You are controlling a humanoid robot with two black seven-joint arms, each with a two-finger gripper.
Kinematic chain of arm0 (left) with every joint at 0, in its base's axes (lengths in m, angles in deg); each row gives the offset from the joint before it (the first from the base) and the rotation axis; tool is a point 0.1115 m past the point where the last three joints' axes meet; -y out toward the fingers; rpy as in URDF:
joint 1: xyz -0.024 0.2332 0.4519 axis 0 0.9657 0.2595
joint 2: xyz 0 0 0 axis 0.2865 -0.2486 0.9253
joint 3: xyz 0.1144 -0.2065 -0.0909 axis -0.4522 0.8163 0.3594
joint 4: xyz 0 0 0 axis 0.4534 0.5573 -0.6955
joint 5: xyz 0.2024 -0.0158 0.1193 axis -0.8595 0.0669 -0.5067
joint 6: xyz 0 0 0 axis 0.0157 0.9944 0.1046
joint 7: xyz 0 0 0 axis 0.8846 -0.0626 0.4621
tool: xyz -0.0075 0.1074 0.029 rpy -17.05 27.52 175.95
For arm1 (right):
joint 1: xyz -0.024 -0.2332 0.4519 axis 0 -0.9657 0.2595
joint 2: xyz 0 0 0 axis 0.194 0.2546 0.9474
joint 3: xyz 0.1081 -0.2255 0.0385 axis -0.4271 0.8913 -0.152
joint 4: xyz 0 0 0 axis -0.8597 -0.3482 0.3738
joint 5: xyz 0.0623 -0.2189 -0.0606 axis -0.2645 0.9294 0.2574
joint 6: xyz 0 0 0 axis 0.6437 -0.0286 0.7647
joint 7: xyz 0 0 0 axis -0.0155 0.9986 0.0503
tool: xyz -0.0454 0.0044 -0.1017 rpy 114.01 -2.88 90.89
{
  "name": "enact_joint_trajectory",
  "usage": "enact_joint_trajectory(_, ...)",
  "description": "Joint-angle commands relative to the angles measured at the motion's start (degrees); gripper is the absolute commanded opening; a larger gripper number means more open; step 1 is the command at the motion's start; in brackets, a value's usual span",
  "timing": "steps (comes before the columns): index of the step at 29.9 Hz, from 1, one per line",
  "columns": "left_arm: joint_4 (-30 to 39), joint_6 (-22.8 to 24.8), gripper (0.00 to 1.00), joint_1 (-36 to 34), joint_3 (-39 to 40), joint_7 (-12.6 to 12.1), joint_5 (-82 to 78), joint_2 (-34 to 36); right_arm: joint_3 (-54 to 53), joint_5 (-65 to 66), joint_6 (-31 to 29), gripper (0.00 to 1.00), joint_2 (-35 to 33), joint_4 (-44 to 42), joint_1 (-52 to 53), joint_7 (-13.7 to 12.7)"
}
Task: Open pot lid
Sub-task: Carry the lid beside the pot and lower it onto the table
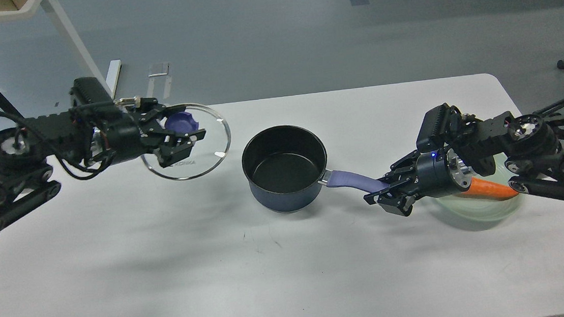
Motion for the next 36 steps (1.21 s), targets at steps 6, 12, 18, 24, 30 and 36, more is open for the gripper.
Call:
enact_joint_trajectory(6, 0.1, -7.89, 0.5, 12.96, -0.25, 0.01, 1.73, 7.21, 0.02, 0.01, -0.01, 0.36, 0.33, -0.41, 0.0, 0.0)
enact_joint_trajectory(12, -1.92, -10.8, 0.52, 17.45, 0.1, 0.01, 1.82, 6.69, 0.02, 0.01, -0.01, 0.36, 0.24, -0.41, -0.08, 0.0)
enact_joint_trajectory(18, -3.85, -11.06, 0.59, 19.03, 0.19, 0.01, 1.99, 6.6, 0.02, 0.01, -0.01, 0.36, 0.24, -0.41, -0.08, 0.0)
enact_joint_trajectory(24, -4.03, -11.15, 0.68, 20.79, 0.19, 0.01, 2.26, 6.6, 0.02, 0.01, 0.08, 0.36, 0.16, -0.41, -0.08, 0.0)
enact_joint_trajectory(30, -4.12, -11.15, 0.77, 21.06, 0.19, 0.01, 2.35, 6.6, 0.02, 0.01, 0.08, 0.36, -0.11, -0.41, -0.08, 0.0)
enact_joint_trajectory(36, -4.03, -10.98, 0.97, 21.5, 0.45, 0.01, 2.43, 6.86, -0.07, 0.01, 0.08, 0.36, -0.2, -0.41, -0.08, 0.0)
